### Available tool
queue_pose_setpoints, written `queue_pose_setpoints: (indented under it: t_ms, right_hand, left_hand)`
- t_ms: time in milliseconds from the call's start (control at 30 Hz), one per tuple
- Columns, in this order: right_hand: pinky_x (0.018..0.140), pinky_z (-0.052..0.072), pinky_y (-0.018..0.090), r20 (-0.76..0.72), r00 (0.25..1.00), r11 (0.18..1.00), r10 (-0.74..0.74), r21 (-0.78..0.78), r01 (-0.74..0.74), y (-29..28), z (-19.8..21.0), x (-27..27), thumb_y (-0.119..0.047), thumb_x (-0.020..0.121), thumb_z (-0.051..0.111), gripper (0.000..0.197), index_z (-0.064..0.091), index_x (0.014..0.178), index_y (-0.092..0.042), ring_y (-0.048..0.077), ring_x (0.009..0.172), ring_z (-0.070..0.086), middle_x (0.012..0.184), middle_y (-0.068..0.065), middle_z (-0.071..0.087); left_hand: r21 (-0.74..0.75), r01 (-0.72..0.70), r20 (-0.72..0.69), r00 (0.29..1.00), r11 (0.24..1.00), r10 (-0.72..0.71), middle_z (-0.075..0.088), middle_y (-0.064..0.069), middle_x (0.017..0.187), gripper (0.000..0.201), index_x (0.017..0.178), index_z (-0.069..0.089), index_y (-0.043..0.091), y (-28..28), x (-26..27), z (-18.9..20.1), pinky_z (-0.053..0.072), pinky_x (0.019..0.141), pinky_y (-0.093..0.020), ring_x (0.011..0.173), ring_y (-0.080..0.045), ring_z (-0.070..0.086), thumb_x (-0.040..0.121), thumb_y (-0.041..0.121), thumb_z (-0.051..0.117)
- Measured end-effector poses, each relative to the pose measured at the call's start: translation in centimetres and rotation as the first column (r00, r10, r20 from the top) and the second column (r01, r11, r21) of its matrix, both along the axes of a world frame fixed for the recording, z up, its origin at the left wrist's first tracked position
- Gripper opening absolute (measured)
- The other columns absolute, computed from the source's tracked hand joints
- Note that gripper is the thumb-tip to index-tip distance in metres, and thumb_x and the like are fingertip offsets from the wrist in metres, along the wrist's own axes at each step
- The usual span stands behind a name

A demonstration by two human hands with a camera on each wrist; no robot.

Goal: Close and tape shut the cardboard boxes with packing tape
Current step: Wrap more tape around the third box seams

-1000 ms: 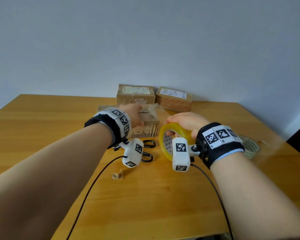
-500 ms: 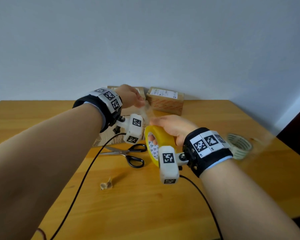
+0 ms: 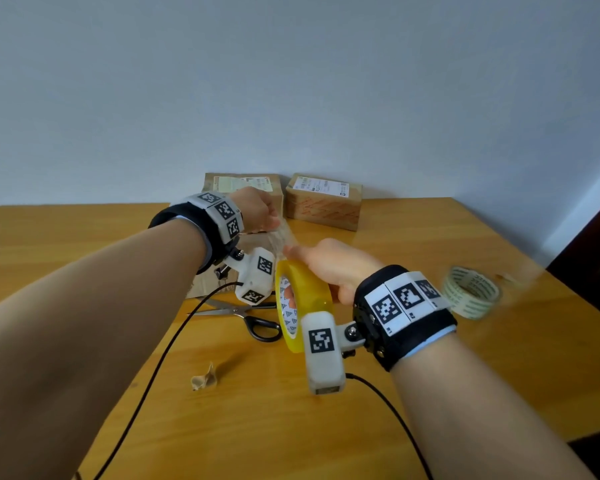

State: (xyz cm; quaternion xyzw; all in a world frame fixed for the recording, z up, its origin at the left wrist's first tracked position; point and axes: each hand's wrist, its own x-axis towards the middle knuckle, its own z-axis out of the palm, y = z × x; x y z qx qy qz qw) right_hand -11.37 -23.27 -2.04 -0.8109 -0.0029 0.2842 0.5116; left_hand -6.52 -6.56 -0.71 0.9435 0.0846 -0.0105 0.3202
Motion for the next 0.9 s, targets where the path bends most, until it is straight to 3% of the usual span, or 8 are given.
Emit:
queue_pose_setpoints:
  t_ms: [67, 133, 233, 367, 467, 700, 833, 900]
  right_hand:
    - [0.055, 0.061, 0.029, -0.026, 1.0, 1.0, 0.004, 0.005, -0.004, -0.4, 0.0, 0.0, -0.04, 0.104, 0.057, 0.038, 0.063, 0.114, -0.004, 0.019, 0.057, 0.073, 0.067, 0.006, 0.075]
    - [0.046, 0.056, 0.024, -0.01, 1.0, 1.0, 0.015, 0.001, -0.015, -0.4, 0.0, -0.3, -0.038, 0.105, 0.054, 0.038, 0.062, 0.119, -0.004, 0.016, 0.049, 0.07, 0.06, 0.004, 0.072]
    - [0.052, 0.06, 0.028, -0.015, 1.0, 1.0, 0.023, 0.02, -0.023, 0.2, 0.0, -0.6, -0.038, 0.106, 0.053, 0.04, 0.061, 0.123, -0.002, 0.017, 0.052, 0.071, 0.063, 0.005, 0.073]
    - [0.074, 0.064, 0.04, -0.034, 0.999, 0.998, 0.018, 0.058, -0.016, 0.6, -0.3, -0.4, -0.038, 0.106, 0.053, 0.042, 0.06, 0.126, -0.002, 0.023, 0.063, 0.074, 0.076, 0.012, 0.077]
    - [0.063, 0.063, 0.033, -0.034, 0.999, 0.999, 0.011, 0.048, -0.009, 0.7, -0.4, -0.3, -0.037, 0.106, 0.053, 0.04, 0.061, 0.125, -0.003, 0.019, 0.058, 0.073, 0.07, 0.009, 0.076]
    - [0.065, 0.063, 0.033, -0.066, 0.998, 0.998, 0.012, 0.062, -0.008, 0.7, -0.5, -0.2, -0.04, 0.106, 0.052, 0.045, 0.058, 0.13, -0.003, 0.021, 0.058, 0.072, 0.072, 0.011, 0.076]
    - [0.051, 0.059, 0.027, -0.073, 0.997, 0.998, 0.006, 0.067, -0.001, 0.6, -0.4, -0.2, -0.038, 0.107, 0.051, 0.042, 0.059, 0.127, -0.003, 0.017, 0.051, 0.07, 0.064, 0.008, 0.074]
    - [0.052, 0.06, 0.027, -0.074, 0.997, 0.998, 0.005, 0.069, 0.001, 0.6, -0.4, -0.3, -0.039, 0.107, 0.051, 0.04, 0.06, 0.124, -0.004, 0.017, 0.05, 0.07, 0.062, 0.007, 0.073]
  left_hand:
    - [0.046, 0.002, 0.033, 0.999, 0.999, -0.003, 0.063, -0.005, 0.085, 0.004, 0.085, 0.066, 0.01, 0.1, 0.2, -0.2, 0.045, 0.065, -0.024, 0.076, -0.014, 0.053, 0.088, 0.012, 0.068]
    - [0.061, -0.008, 0.053, 0.999, 0.998, 0.004, 0.069, -0.009, 0.093, 0.007, 0.088, 0.069, 0.008, 0.4, 0.5, -0.4, 0.05, 0.072, -0.03, 0.08, -0.017, 0.056, 0.086, 0.014, 0.07]
    - [0.074, -0.023, 0.062, 0.998, 0.997, 0.019, 0.07, -0.006, 0.093, 0.005, 0.082, 0.07, 0.013, 0.7, 0.9, -0.7, 0.048, 0.068, -0.027, 0.081, -0.016, 0.059, 0.083, 0.016, 0.073]
    - [0.063, -0.047, 0.077, 0.996, 0.997, 0.042, 0.07, -0.002, 0.088, 0.007, 0.079, 0.07, 0.017, 0.8, 1.5, -0.8, 0.046, 0.065, -0.027, 0.078, -0.014, 0.059, 0.082, 0.018, 0.075]
    - [0.081, -0.052, 0.058, 0.997, 0.995, 0.047, 0.069, 0.001, 0.084, 0.008, 0.079, 0.072, 0.019, 0.9, 1.9, -1.2, 0.049, 0.065, -0.028, 0.08, -0.014, 0.062, 0.08, 0.024, 0.078]
    - [0.069, -0.031, 0.028, 0.999, 0.997, 0.029, 0.07, 0.0, 0.083, 0.01, 0.08, 0.072, 0.018, 0.9, 2.4, -1.8, 0.051, 0.069, -0.029, 0.083, -0.016, 0.064, 0.08, 0.025, 0.079]
    - [0.106, -0.009, 0.006, 1.0, 0.994, 0.009, 0.071, 0.0, 0.086, 0.012, 0.084, 0.072, 0.018, 0.8, 2.6, -1.9, 0.051, 0.07, -0.028, 0.086, -0.017, 0.066, 0.082, 0.028, 0.078]
    - [0.133, 0.007, -0.005, 1.0, 0.991, -0.006, 0.071, 0.0, 0.088, 0.013, 0.085, 0.071, 0.019, 0.7, 2.6, -1.9, 0.05, 0.07, -0.028, 0.088, -0.017, 0.066, 0.082, 0.029, 0.078]
